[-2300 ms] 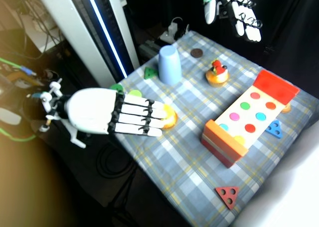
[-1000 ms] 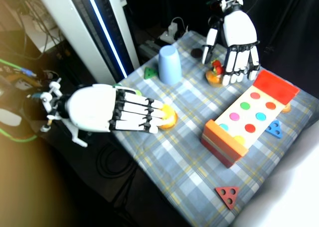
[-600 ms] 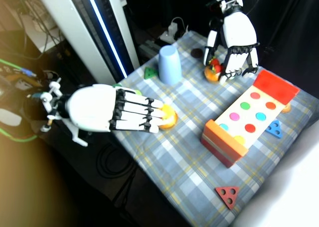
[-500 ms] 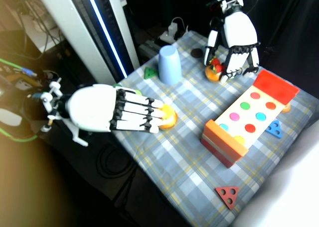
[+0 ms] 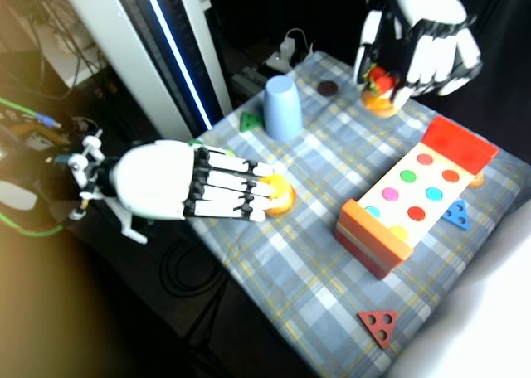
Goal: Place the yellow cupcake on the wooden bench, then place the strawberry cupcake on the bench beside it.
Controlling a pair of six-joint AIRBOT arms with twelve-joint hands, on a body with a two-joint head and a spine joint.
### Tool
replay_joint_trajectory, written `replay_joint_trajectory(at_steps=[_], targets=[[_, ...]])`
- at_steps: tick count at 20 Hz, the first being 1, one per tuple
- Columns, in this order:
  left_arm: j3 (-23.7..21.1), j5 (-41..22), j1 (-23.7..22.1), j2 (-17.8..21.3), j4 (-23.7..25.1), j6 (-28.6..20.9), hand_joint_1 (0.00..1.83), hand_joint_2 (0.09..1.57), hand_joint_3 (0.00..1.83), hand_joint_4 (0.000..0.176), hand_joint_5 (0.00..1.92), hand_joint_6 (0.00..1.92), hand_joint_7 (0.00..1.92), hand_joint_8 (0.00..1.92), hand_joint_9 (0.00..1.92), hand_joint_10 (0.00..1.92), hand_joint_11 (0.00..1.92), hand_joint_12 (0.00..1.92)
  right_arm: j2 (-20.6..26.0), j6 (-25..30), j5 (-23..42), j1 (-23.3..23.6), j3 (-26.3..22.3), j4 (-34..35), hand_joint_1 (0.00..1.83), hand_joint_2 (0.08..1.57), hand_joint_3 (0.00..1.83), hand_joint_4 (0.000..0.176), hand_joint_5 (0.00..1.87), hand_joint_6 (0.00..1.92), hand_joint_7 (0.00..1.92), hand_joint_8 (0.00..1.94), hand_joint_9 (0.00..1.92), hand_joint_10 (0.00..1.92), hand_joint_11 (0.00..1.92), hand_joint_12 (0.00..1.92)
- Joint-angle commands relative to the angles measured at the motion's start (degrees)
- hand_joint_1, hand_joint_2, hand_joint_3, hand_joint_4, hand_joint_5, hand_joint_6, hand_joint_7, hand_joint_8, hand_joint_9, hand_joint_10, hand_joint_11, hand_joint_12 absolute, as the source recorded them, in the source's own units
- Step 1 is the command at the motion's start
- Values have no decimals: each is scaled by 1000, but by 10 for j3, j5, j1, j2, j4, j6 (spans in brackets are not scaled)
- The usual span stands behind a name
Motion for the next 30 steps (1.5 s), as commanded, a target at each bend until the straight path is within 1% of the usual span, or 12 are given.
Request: replay_joint_trajectory(at_steps=[1,3,5,9,11,12,14,17,20,24,26,30], targets=[[12,-52,-21,-10,-2,-3,1279,1058,0,0,1207,365,1085,1027,984,318,172,1240,-4,4,65,3,4,19,490,1318,2,61,499,0,599,1,519,2,138,804],[46,-18,-51,-31,-19,-3,1280,1034,2,0,1202,412,1179,833,1060,310,280,1249,-8,4,65,3,7,18,513,1314,0,75,497,0,605,0,522,0,111,876],[81,10,-69,-57,-36,-3,1277,1037,2,0,1175,469,1182,818,1114,286,401,1212,-10,4,65,3,8,18,531,1307,0,39,515,5,613,2,526,1,106,887],[130,44,-83,-102,-63,6,1286,1052,0,0,1212,348,1104,999,1141,219,478,1183,-12,4,65,3,11,18,529,1308,0,31,517,3,605,0,516,0,107,912],[135,47,-87,-110,-92,53,1282,1060,7,0,1270,191,1051,1108,956,803,334,1542,-13,4,65,3,11,18,512,1310,1,36,514,1,606,1,511,2,93,909],[135,50,-89,-110,-108,82,1275,1063,0,0,1236,292,1056,1078,874,860,228,1517,-13,4,65,3,12,17,508,1314,2,36,511,0,607,1,511,2,92,909],[145,61,-94,-119,-157,151,1274,1054,1,0,1227,337,1085,1016,921,786,217,1362,-16,4,65,3,13,17,492,1323,4,22,519,2,612,2,505,1,95,910],[183,80,-96,-149,-204,180,1280,1061,0,0,1265,222,1057,1093,911,935,239,1540,-19,6,65,3,16,17,490,1322,1,21,527,3,618,2,517,4,97,919],[247,109,-95,-197,-255,183,1282,1057,0,0,1273,205,1067,1077,934,740,197,1310,-27,9,65,3,23,15,529,1315,0,19,528,1,618,1,523,3,128,874],[283,125,-83,-219,-294,183,1273,1070,0,0,1188,391,1047,1090,887,630,157,1252,-36,16,65,9,29,7,524,1305,0,67,508,0,602,0,513,0,93,895],[293,136,-73,-221,-311,183,1254,1086,0,0,1092,607,1035,1078,917,498,117,1241,-36,16,65,10,29,7,533,1304,0,68,505,0,601,0,514,1,78,909],[306,149,-57,-231,-322,183,1258,1120,1,0,1060,585,944,1285,782,964,176,1429,-36,19,65,9,30,7,554,1315,0,45,501,0,588,0,517,2,73,931]])
